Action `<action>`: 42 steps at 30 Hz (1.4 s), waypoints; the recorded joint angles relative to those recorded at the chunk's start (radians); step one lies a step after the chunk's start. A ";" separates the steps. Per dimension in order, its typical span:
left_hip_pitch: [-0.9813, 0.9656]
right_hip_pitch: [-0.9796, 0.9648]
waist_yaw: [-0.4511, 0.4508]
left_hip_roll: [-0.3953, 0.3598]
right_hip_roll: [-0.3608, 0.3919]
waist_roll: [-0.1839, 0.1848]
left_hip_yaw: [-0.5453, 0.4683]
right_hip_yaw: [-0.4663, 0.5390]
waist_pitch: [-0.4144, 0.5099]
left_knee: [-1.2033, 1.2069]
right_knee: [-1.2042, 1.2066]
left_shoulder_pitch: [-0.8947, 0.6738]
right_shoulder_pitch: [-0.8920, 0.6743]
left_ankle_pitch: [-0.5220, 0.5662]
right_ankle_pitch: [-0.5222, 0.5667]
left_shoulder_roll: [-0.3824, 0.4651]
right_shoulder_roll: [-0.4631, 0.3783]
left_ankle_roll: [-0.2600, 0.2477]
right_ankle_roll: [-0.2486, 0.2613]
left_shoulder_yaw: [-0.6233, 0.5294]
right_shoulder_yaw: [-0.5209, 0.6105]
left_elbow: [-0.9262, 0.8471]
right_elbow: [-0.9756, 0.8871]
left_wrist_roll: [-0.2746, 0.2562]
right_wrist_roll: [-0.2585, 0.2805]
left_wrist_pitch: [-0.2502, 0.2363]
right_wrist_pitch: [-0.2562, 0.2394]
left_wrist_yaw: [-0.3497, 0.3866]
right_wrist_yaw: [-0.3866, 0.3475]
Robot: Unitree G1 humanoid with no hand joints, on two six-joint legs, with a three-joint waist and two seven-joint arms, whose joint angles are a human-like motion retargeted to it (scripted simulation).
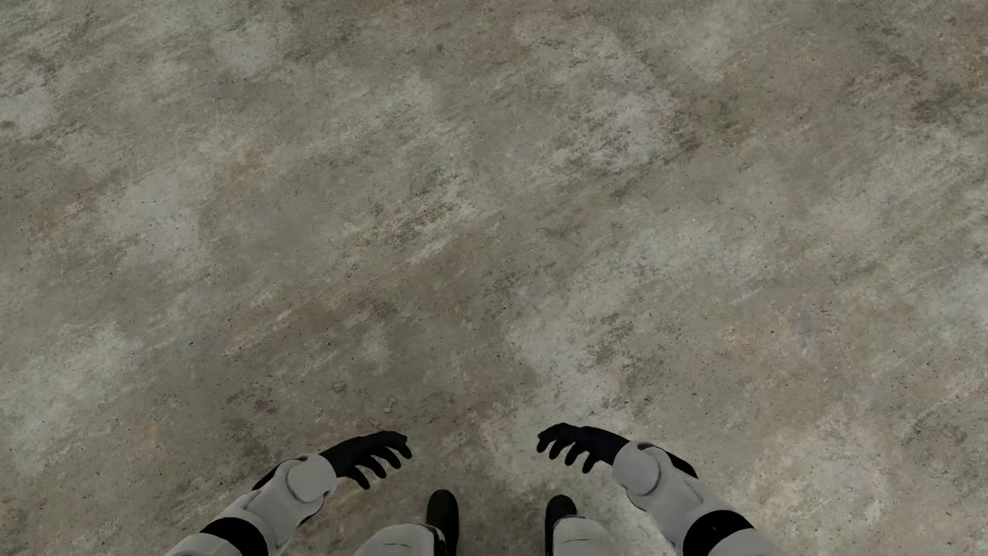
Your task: Stand up from the chair
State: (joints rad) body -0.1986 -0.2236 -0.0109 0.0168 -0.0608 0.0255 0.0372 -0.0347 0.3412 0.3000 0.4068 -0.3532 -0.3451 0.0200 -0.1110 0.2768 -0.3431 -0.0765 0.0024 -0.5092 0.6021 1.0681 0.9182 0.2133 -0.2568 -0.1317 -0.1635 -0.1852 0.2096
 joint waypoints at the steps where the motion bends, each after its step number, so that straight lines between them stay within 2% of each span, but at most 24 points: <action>1: 0.075 0.072 -0.001 -0.005 0.008 0.002 0.011 -0.017 -0.057 -0.080 -0.077 0.066 0.069 0.013 0.013 0.012 -0.022 0.005 -0.004 0.024 -0.035 0.003 -0.020 -0.012 0.001 -0.007 -0.016 0.007 0.005; 4: 0.226 0.235 -0.004 -0.018 0.018 0.002 0.041 -0.062 -0.195 -0.230 -0.257 0.202 0.217 0.019 0.036 0.031 -0.069 0.009 -0.002 0.118 -0.142 0.037 -0.030 -0.029 0.021 -0.019 -0.034 0.022 0.009; 5: 0.320 0.304 -0.012 -0.018 0.011 0.011 0.058 -0.094 -0.201 -0.280 -0.256 0.259 0.262 0.012 0.004 0.038 -0.072 -0.004 0.015 0.175 -0.206 0.042 0.002 -0.054 0.028 -0.022 -0.038 0.026 -0.009; 8: 0.414 0.381 -0.021 -0.019 0.008 0.019 0.073 -0.106 -0.273 -0.303 -0.253 0.325 0.324 -0.020 -0.036 0.020 -0.052 -0.011 0.012 0.244 -0.280 0.129 0.149 -0.083 0.085 0.000 0.029 0.067 -0.124; 9: 0.428 0.400 -0.023 -0.019 0.008 0.019 0.076 -0.111 -0.287 -0.300 -0.253 0.333 0.328 -0.025 -0.042 0.013 -0.044 -0.013 0.013 0.255 -0.296 0.156 0.197 -0.086 0.099 0.007 0.048 0.074 -0.140; 11: 0.453 0.427 -0.025 -0.015 0.009 0.019 0.083 -0.116 -0.305 -0.299 -0.256 0.343 0.338 -0.034 -0.049 0.005 -0.041 -0.018 0.012 0.263 -0.308 0.178 0.239 -0.084 0.091 0.013 0.060 0.067 -0.140; 13: 0.468 0.438 -0.027 -0.012 0.012 0.023 0.086 -0.114 -0.316 -0.300 -0.257 0.353 0.352 -0.041 -0.053 -0.002 -0.051 -0.018 0.011 0.267 -0.302 0.162 0.223 -0.081 0.066 0.006 0.041 0.053 -0.109; 16: 0.468 0.431 -0.034 -0.004 0.018 0.032 0.093 -0.097 -0.326 -0.300 -0.259 0.351 0.351 -0.044 -0.050 -0.018 -0.050 -0.020 0.008 0.260 -0.286 0.127 0.176 -0.090 0.061 0.004 0.029 0.048 -0.080; 19: 0.468 0.416 -0.044 0.007 0.033 0.036 0.107 -0.073 -0.319 -0.301 -0.262 0.342 0.326 -0.040 -0.036 -0.028 -0.025 -0.013 0.001 0.247 -0.255 0.102 0.137 -0.102 0.068 0.001 0.021 0.052 -0.079; 22: 0.463 0.384 -0.056 0.023 0.055 0.024 0.122 -0.038 -0.328 -0.298 -0.254 0.347 0.320 -0.033 -0.021 -0.019 0.004 -0.008 -0.008 0.238 -0.222 0.088 0.084 -0.106 0.074 -0.003 0.020 0.053 -0.081; 26: 0.427 0.315 -0.061 0.052 0.080 0.019 0.145 0.017 -0.320 -0.223 -0.199 0.357 0.307 -0.047 -0.021 -0.001 0.019 -0.001 -0.006 0.227 -0.211 0.090 0.056 -0.113 0.059 -0.006 0.013 0.054 -0.078; 28: 0.349 0.290 -0.058 0.084 0.090 0.018 0.151 0.038 -0.307 -0.068 -0.198 0.352 0.294 -0.099 -0.009 0.006 0.014 -0.006 0.001 0.221 -0.218 0.093 0.077 -0.111 0.065 -0.004 0.023 0.050 -0.083; 30: 0.294 0.285 -0.050 0.093 0.094 0.018 0.134 0.054 -0.283 0.068 -0.211 0.341 0.287 -0.170 0.012 0.005 -0.006 0.022 0.005 0.210 -0.233 0.097 0.107 -0.108 0.063 -0.003 0.038 0.059 -0.106; 32: 0.255 0.276 -0.039 0.056 0.087 0.013 0.061 0.076 -0.264 0.135 -0.222 0.325 0.282 -0.240 0.043 -0.008 -0.033 0.004 0.003 0.201 -0.245 0.101 0.158 -0.107 0.069 -0.001 0.055 0.068 -0.120; 34: 0.255 0.255 -0.032 -0.002 0.086 0.014 -0.003 0.099 -0.257 0.094 -0.217 0.324 0.275 -0.271 0.068 -0.016 -0.065 -0.002 0.007 0.204 -0.242 0.079 0.207 -0.102 0.076 -0.008 0.069 0.082 -0.140; 35: 0.261 0.254 -0.034 -0.021 0.094 0.018 -0.028 0.120 -0.260 0.055 -0.230 0.330 0.275 -0.268 0.083 -0.015 -0.078 -0.024 0.004 0.204 -0.236 0.063 0.225 -0.103 0.075 -0.016 0.070 0.082 -0.149; 36: 0.259 0.243 -0.039 -0.031 0.104 0.023 -0.040 0.131 -0.262 0.016 -0.232 0.331 0.273 -0.215 0.090 -0.010 -0.088 -0.038 0.005 0.199 -0.239 0.048 0.237 -0.107 0.080 -0.020 0.069 0.078 -0.155; 37: 0.270 0.229 -0.048 -0.029 0.120 0.028 -0.016 0.140 -0.270 -0.011 -0.235 0.330 0.274 -0.161 0.098 -0.001 -0.091 0.025 0.006 0.191 -0.249 0.039 0.247 -0.110 0.091 -0.023 0.073 0.073 -0.167; 38: 0.257 0.214 -0.058 -0.019 0.132 0.022 0.005 0.151 -0.271 -0.022 -0.229 0.323 0.273 -0.129 0.103 0.012 -0.084 0.027 0.005 0.180 -0.265 0.039 0.254 -0.114 0.109 -0.028 0.076 0.065 -0.181; 40: 0.274 0.146 -0.068 -0.022 0.126 0.001 0.033 0.148 -0.261 -0.069 -0.151 0.298 0.268 -0.109 0.097 0.027 -0.059 0.022 0.047 0.168 -0.285 0.059 0.262 -0.118 0.143 -0.029 0.085 0.067 -0.212; 41: 0.332 0.103 -0.066 -0.043 0.115 -0.008 0.026 0.128 -0.248 -0.166 -0.082 0.287 0.262 -0.083 0.075 0.032 -0.049 0.047 0.101 0.177 -0.276 0.069 0.256 -0.116 0.150 -0.026 0.084 0.075 -0.211; 42: 0.347 0.078 -0.068 -0.052 0.093 -0.014 0.055 0.104 -0.237 -0.179 -0.035 0.285 0.260 -0.081 0.027 0.038 -0.044 0.038 0.174 0.194 -0.264 0.077 0.246 -0.121 0.144 -0.032 0.069 0.080 -0.196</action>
State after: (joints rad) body 0.1489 -0.1453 -0.0791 -0.0347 0.0325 0.0113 0.0923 0.0692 0.1045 0.1206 0.3716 -0.0685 -0.0853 -0.0607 -0.0838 0.3147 -0.3872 -0.0388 0.1762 -0.3149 0.3377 1.1454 1.1640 0.0926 -0.1124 -0.1635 -0.0941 -0.1048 0.0132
